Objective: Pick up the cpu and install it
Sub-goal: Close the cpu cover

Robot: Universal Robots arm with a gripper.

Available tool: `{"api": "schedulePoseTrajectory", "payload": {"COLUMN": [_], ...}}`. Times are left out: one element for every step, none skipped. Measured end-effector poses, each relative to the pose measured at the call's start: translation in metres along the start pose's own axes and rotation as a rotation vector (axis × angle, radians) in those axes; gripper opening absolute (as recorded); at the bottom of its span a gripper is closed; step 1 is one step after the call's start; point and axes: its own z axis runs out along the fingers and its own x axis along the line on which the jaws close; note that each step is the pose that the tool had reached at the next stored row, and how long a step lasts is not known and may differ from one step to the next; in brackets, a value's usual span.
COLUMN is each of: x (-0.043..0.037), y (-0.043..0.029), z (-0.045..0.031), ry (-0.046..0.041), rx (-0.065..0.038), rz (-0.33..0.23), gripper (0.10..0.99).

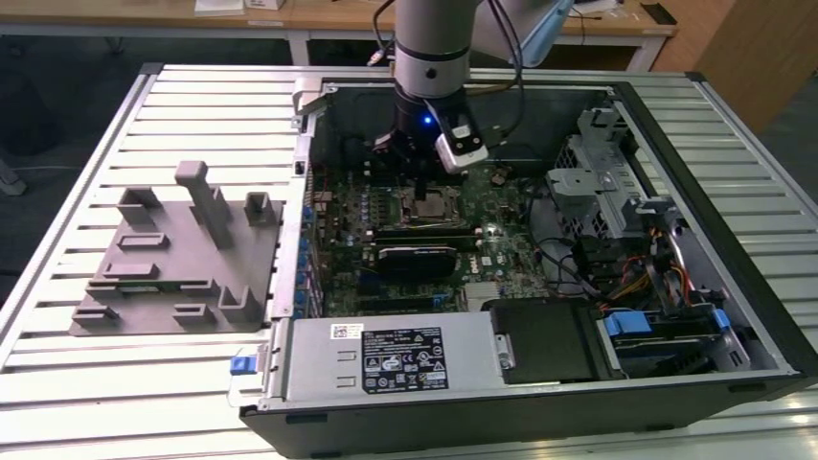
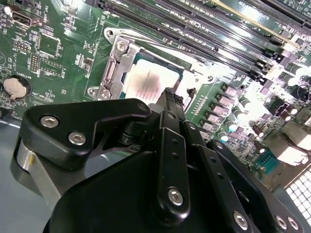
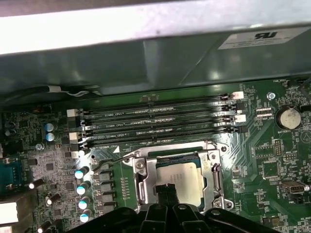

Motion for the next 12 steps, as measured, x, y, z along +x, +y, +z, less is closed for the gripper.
{"api": "schedulePoseTrajectory", "payload": {"x": [0.0004,0.0007,0.0009,0.0009,0.001,0.001,0.001,0.001,0.0009,0.0009,0.0009,0.0009], "y": [-0.0001,-0.0001,-0.0001,-0.0001,-0.0001,-0.0001,-0.0002,-0.0005,-0.0009,-0.0013,-0.0014,-0.0014], "z": [0.0001,0.0002,0.0003,0.0004,0.0004,0.0004,0.0005,0.0005,0.0005,0.0006,0.0007,0.0008], "ry": [0.0,0.0,0.0,0.0,0.0,0.0,-0.0001,-0.0001,-0.0001,0.0,-0.0001,0.0], "rx": [0.0,0.0,0.0,0.0,0.0,0.0,0.0,0.0,0.0,0.0,0.0,0.0], "rz": [0.0,0.0,0.0,0.0,0.0,0.0,0.0,0.0,0.0,0.0,0.0,0.0], "gripper": [0.106,0.106,0.106,0.106,0.106,0.106,0.106,0.106,0.106,0.106,0.106,0.106]}}
